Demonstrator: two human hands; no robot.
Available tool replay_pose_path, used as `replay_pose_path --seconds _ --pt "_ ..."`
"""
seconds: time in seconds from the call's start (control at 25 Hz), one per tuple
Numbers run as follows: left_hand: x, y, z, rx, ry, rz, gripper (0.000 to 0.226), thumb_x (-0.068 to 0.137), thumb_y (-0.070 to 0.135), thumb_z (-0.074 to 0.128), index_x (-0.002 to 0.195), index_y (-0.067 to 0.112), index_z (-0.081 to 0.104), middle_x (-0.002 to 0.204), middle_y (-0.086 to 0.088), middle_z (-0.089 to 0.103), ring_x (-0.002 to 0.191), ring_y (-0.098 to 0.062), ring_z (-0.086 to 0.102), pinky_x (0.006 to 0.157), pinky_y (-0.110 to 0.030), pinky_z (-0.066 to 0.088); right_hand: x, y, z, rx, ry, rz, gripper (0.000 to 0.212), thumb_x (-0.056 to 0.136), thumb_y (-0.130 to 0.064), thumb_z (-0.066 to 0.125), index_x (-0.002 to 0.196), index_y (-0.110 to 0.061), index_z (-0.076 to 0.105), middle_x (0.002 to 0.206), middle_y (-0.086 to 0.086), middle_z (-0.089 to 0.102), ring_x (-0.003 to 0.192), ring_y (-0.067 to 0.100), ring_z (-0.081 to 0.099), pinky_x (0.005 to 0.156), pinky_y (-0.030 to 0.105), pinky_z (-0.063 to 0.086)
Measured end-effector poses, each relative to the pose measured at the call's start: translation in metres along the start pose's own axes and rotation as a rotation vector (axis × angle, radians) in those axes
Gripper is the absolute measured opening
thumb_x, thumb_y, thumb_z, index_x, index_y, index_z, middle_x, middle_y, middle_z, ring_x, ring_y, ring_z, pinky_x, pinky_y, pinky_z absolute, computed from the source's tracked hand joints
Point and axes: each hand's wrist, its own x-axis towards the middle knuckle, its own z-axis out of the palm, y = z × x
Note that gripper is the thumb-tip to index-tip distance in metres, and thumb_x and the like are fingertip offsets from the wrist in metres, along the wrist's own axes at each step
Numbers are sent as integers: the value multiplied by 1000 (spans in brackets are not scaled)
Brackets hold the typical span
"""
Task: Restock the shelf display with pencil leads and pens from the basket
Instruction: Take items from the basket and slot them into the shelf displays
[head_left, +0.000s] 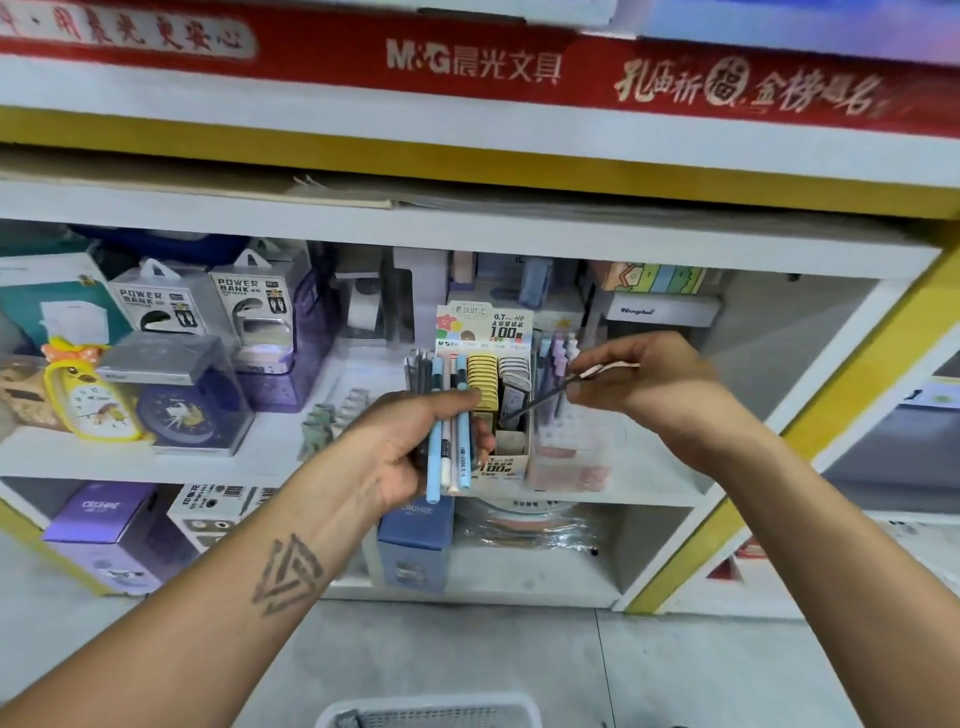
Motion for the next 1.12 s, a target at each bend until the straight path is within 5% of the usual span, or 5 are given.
replay_pose_path --seconds 0.32,0.48,0.72,0.88,1.12 --pt "8 -5 6 -7 28 1 20 84 5 73 100 0 64 70 -17 67 55 -29 68 50 -33 57 12 2 35 -726 129 -401 16 95 -15 61 79 -14 63 79 4 68 74 27 62 66 39 50" --pt "6 -5 -2 -2 18 10 21 81 5 75 98 -1 64 70 -18 68 57 -29 69 50 -32 57 13 4 47 -780 139 -456 15 95 -16 63 108 -16 56 85 10 69 75 36 63 64 42 53" --pt "1 -5 -7 4 -27 12 21 80 5 76 98 0 67 75 -20 70 62 -32 70 54 -36 58 15 12 57 -663 81 -462 11 94 -10 63 102 -17 60 77 5 65 70 31 61 62 40 52" --pt "1 -5 -6 26 -52 37 22 78 6 76 97 -3 68 81 -23 73 67 -35 73 54 -37 58 21 16 61 -858 42 -476 31 88 9 58 109 -10 72 101 7 68 90 31 66 75 42 55" --pt "8 -9 2 26 -97 68 17 84 4 72 99 -4 72 97 -30 72 82 -43 73 61 -40 59 12 -2 62 -73 -37 10 11 95 -26 66 101 -22 74 83 -11 73 69 6 67 63 20 49"
